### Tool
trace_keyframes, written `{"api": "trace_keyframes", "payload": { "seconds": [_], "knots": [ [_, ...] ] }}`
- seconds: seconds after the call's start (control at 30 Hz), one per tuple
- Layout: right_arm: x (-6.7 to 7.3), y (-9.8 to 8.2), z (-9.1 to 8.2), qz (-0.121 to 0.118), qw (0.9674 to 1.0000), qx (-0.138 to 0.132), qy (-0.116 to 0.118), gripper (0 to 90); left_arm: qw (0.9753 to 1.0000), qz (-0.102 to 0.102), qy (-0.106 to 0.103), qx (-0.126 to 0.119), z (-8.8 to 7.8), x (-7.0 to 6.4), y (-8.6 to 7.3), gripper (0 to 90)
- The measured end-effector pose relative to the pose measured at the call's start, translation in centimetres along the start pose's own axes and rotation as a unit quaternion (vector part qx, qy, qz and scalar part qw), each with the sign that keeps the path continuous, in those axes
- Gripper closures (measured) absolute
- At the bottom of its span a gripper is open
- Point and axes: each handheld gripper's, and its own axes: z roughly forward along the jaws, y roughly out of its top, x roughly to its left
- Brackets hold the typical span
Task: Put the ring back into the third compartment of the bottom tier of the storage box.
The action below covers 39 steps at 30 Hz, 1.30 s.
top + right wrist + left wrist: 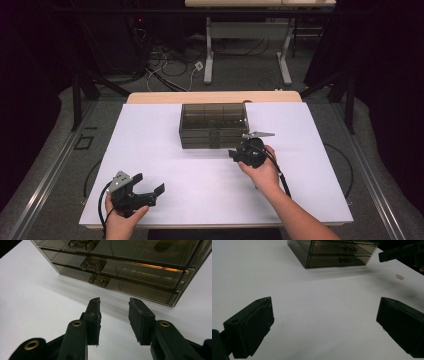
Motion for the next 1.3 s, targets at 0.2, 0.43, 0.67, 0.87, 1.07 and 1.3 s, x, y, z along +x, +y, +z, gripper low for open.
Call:
{"api": "trace_keyframes", "payload": {
  "seconds": [0.2, 0.43, 0.67, 0.87, 1.07, 1.3],
  "knots": [
    [0.7, 0.7, 0.5, 0.005, 1.0000, 0.002, 0.006, 62.8, 1.0000, 0.000, 0.000, 0.000, 0.0, 0.1, 0.0, 1.2],
    [1.7, 1.5, 1.2, 0.007, 0.9998, 0.006, 0.018, 62.7, 1.0000, 0.000, -0.001, -0.001, -0.1, 0.1, 0.0, 1.2],
    [2.2, 1.9, 2.1, 0.004, 0.9997, 0.007, 0.023, 62.6, 1.0000, -0.002, -0.002, -0.001, -0.1, 0.1, 0.0, 1.2],
    [2.5, 2.0, 2.9, 0.014, 0.9994, 0.011, 0.029, 61.6, 1.0000, -0.002, -0.002, -0.001, -0.1, 0.1, 0.0, 1.1],
    [2.4, 1.9, 3.6, 0.037, 0.9988, 0.017, 0.029, 61.5, 1.0000, -0.001, -0.001, -0.002, -0.1, 0.2, 0.0, 1.2],
    [2.0, 1.9, 4.3, 0.074, 0.9967, 0.023, 0.028, 60.4, 1.0000, -0.001, -0.001, -0.001, -0.1, 0.2, 0.0, 1.2]
  ]
}}
